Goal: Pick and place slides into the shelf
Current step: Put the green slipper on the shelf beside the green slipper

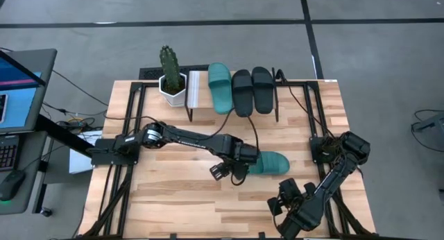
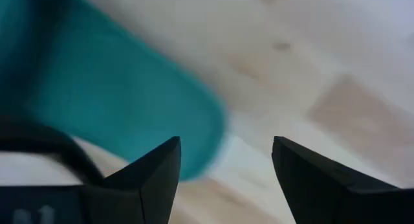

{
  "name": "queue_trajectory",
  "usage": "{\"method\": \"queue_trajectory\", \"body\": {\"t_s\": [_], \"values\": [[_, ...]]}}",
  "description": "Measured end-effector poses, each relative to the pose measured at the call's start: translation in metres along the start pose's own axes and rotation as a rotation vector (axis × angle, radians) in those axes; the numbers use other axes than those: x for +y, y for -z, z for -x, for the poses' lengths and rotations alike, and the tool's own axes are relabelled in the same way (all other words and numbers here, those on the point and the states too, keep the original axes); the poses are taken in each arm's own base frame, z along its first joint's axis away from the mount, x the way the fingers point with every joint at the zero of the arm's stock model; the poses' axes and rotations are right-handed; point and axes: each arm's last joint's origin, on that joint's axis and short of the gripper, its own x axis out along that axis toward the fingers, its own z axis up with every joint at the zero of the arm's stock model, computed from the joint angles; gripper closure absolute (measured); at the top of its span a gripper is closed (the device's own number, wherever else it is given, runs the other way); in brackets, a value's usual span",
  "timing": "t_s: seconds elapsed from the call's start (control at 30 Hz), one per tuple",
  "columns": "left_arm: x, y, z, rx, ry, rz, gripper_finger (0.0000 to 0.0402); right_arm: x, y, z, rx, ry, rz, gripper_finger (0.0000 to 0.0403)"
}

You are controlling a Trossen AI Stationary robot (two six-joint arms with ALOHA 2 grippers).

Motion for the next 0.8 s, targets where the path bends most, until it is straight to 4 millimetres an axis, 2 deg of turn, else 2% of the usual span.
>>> {"method": "queue_trajectory", "body": {"t_s": [0.17, 0.3, 0.43, 0.8], "values": [[-0.002, -0.01, -0.014, 0.062, -0.085, -0.116, 0.0171, -0.002, 0.004, 0.001, 0.005, -0.007, 0.025, 0.0403], [-0.006, -0.011, -0.025, 0.118, -0.091, -0.14, 0.0171, -0.003, 0.007, 0.002, 0.008, -0.013, 0.034, 0.0403], [-0.003, -0.011, -0.031, 0.127, -0.107, -0.139, 0.0171, -0.005, 0.01, 0.003, 0.013, -0.016, 0.046, 0.0403], [0.0, 0.0, -0.069, 0.26, -0.078, -0.12, 0.0171, -0.008, 0.018, 0.005, 0.029, -0.023, 0.068, 0.0403]]}}
